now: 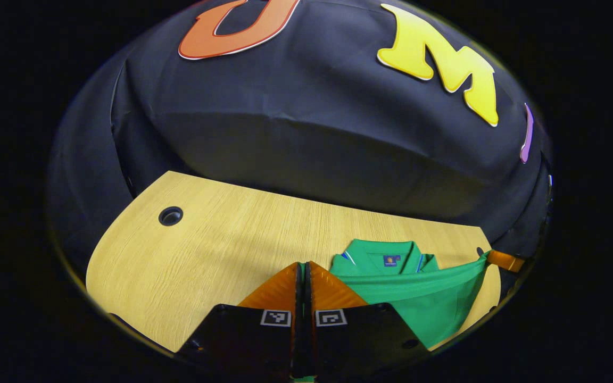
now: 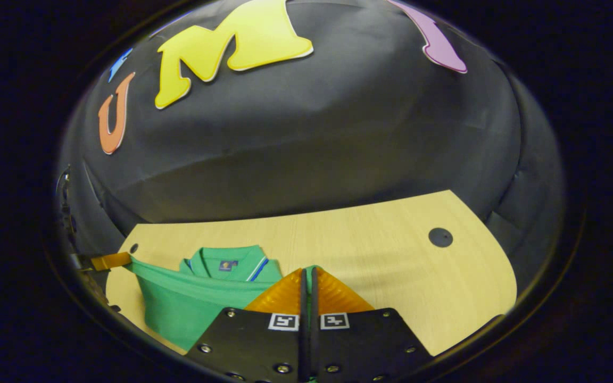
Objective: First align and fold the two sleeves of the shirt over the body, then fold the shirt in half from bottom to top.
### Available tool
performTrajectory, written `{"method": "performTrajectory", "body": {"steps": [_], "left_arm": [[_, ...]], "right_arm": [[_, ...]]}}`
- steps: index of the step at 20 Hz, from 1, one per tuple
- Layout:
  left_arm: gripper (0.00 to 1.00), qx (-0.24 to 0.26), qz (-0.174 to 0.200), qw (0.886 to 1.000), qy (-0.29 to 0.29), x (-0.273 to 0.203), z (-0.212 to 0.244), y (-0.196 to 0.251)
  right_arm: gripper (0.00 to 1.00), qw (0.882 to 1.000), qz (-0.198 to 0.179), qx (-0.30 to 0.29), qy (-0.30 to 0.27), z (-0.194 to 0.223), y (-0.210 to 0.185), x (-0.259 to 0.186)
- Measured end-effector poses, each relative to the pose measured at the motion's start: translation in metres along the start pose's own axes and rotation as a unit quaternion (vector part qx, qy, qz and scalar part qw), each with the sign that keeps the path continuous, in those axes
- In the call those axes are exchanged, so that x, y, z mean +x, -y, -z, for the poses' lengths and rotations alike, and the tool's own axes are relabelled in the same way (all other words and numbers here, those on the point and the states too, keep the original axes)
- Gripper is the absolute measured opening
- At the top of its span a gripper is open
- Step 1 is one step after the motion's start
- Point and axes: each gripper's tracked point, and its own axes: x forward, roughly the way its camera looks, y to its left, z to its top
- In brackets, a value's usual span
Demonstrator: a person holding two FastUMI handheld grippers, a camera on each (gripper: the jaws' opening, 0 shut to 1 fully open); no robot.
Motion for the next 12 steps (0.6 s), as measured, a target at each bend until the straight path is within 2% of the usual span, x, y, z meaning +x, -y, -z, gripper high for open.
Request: {"method": "performTrajectory", "body": {"steps": [3, 12], "left_arm": [[0.03, -0.017, 0.000, 1.000, -0.003, 0.021, -0.004, -0.002], [0.03, -0.003, -0.007, 1.000, -0.028, 0.073, 0.024, -0.008]], "right_arm": [[0.00, 1.000, -0.001, 0.003, -0.005, -0.002, 0.000, 0.021], [0.00, 0.999, 0.002, 0.006, -0.039, 0.017, 0.003, 0.078]]}}
